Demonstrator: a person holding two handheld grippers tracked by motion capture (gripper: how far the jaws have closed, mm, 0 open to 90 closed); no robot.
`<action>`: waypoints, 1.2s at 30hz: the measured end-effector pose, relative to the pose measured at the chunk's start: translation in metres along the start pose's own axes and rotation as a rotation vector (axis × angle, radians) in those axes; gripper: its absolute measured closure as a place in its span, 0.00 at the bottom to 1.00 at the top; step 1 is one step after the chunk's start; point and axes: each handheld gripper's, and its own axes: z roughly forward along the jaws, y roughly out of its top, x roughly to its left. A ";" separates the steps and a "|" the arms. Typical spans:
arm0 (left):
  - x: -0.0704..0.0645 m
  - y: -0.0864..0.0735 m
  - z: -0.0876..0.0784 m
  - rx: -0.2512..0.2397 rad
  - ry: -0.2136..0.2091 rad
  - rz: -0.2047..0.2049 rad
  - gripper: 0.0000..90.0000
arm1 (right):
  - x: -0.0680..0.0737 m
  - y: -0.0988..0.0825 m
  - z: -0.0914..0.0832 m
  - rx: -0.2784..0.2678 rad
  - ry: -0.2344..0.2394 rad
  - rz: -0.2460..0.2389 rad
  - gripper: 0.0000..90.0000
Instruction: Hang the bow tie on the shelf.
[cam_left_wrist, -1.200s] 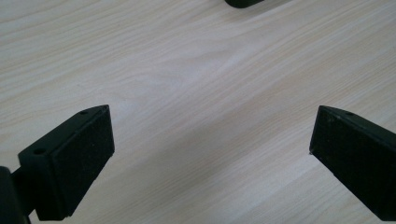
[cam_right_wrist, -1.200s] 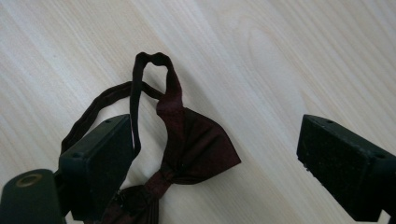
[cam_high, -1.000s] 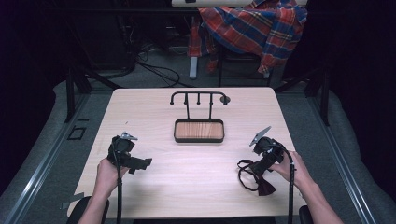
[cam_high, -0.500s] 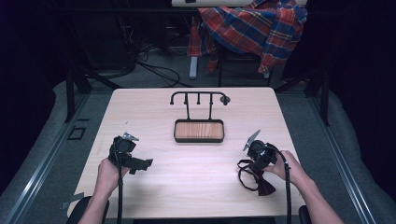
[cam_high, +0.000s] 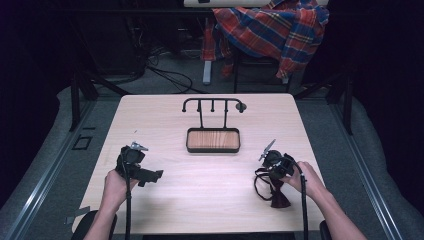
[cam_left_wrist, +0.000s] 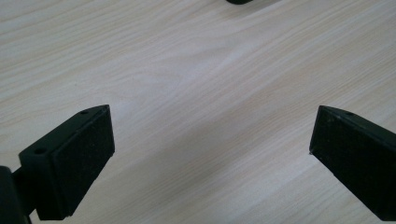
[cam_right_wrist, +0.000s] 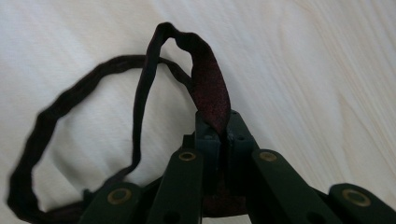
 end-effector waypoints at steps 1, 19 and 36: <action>0.000 0.000 0.000 0.001 0.000 0.001 0.00 | -0.004 -0.001 0.001 0.009 -0.006 0.052 0.93; -0.002 0.000 0.002 0.011 -0.003 0.019 0.00 | -0.009 0.006 0.005 0.003 0.027 -0.006 0.80; -0.001 0.000 0.001 0.008 0.000 0.017 0.00 | -0.007 0.003 0.008 0.015 0.039 0.007 0.86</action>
